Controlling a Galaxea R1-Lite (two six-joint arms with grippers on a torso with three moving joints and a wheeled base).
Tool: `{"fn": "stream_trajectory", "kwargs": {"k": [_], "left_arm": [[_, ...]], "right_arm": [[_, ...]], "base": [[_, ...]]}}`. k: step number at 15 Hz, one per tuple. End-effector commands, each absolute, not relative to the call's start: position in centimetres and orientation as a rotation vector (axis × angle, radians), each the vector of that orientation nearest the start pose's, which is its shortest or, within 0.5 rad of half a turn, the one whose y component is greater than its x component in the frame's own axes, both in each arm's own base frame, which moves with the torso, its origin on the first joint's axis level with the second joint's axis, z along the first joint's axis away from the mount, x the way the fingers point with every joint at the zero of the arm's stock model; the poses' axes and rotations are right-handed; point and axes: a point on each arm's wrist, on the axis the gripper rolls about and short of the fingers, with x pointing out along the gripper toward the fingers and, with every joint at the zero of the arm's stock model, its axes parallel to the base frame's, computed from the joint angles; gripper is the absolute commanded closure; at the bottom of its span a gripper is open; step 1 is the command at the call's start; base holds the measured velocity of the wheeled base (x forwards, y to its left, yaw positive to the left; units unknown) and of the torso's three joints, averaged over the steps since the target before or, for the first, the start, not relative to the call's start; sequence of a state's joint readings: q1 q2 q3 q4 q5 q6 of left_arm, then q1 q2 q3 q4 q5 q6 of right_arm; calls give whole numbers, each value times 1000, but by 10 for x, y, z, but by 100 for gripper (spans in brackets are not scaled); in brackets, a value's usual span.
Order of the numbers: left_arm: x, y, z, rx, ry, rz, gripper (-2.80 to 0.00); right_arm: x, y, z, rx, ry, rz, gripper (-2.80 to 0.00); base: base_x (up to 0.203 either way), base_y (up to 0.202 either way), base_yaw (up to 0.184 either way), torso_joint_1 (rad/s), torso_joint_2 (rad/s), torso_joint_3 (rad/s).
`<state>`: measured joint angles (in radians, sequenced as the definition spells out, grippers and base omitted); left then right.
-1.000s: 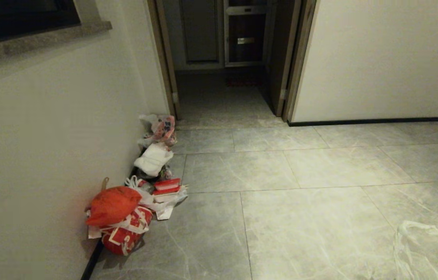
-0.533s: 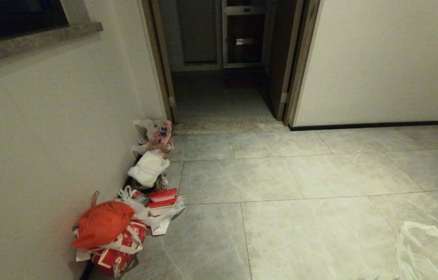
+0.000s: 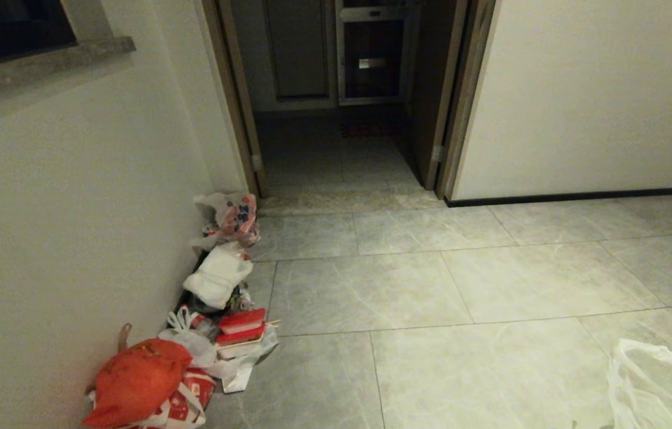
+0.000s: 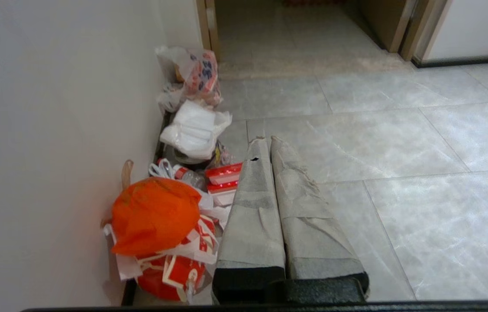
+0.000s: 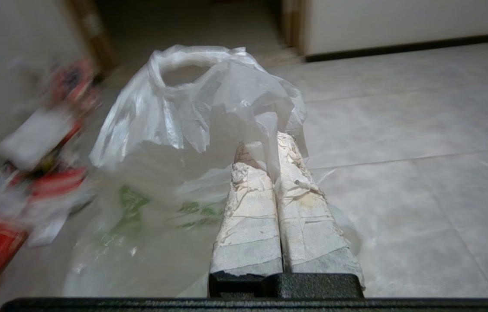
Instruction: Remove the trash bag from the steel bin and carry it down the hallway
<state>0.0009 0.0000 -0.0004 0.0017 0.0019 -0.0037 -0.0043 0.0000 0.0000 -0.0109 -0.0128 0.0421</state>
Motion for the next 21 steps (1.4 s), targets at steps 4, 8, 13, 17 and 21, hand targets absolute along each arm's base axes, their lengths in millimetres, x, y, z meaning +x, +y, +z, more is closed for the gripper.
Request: {"fn": "stream_trajectory", "kwargs": {"k": [4,8,13,17,21], "left_arm": [[-23,0,75,-5,4,3,0],[-23,0,75,-5,3,3,0],[-23,0,75,-3,5,3,0],[-23,0,75,-3,4,3,0],[-23,0,75,-3,3,2,0]], "right_arm": [[-23,0,77,41,-13,-18,0],[-23,0,77,43,-13,-18,0],[-23,0,77,41,-13,-18,0],[-23,0,77,43,-13,-18,0],[-23,0,77,42,-13,-18,0]], "base": [[181,0,-3,1,1,2],[184,0,-2,4,-2,2],[184,0,-2,2,0,2],[185,0,0,0,3,4],[188,0,-2,2,2,4]]}}
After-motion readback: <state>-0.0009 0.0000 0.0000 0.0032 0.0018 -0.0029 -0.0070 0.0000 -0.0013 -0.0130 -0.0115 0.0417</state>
